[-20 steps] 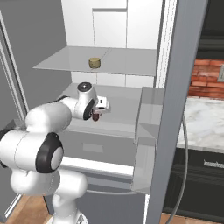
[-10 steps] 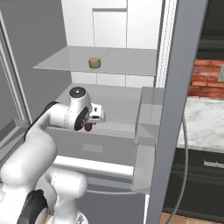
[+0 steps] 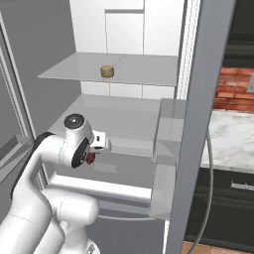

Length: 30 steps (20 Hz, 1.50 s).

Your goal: Retrieve the sausage and cheese from the fridge and place them on the cutting board on the counter.

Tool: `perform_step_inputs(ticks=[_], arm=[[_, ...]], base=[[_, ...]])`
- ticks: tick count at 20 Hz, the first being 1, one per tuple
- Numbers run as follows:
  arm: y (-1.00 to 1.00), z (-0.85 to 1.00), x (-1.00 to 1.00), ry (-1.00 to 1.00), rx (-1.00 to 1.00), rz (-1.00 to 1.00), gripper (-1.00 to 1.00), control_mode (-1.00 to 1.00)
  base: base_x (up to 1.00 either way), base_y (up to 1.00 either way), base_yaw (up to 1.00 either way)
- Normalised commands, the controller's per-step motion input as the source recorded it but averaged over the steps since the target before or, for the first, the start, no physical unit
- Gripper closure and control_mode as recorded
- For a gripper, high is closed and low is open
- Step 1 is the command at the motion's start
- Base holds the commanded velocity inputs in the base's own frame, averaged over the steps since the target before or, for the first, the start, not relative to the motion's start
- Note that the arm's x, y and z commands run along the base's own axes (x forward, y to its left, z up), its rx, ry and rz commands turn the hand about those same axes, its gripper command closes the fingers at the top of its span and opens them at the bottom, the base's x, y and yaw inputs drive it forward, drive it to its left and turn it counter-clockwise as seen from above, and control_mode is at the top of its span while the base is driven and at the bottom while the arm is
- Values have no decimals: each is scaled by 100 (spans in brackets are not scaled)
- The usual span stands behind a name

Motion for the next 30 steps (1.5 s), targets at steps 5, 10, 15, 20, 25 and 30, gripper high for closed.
perform_step_inputs(ticks=[5, 10, 15, 20, 25, 30], arm=[[0, 0, 0, 0, 0, 0, 100, -100], [0, 0, 0, 0, 0, 0, 100, -100], [0, 0, 0, 0, 0, 0, 100, -100], [0, 0, 0, 0, 0, 0, 100, 100], [0, 0, 0, 0, 0, 0, 100, 100], [0, 0, 0, 0, 0, 0, 100, 100]], base=[[0, 0, 0], [0, 0, 0], [0, 0, 0], [0, 0, 0], [0, 0, 0], [-31, 0, 1]])
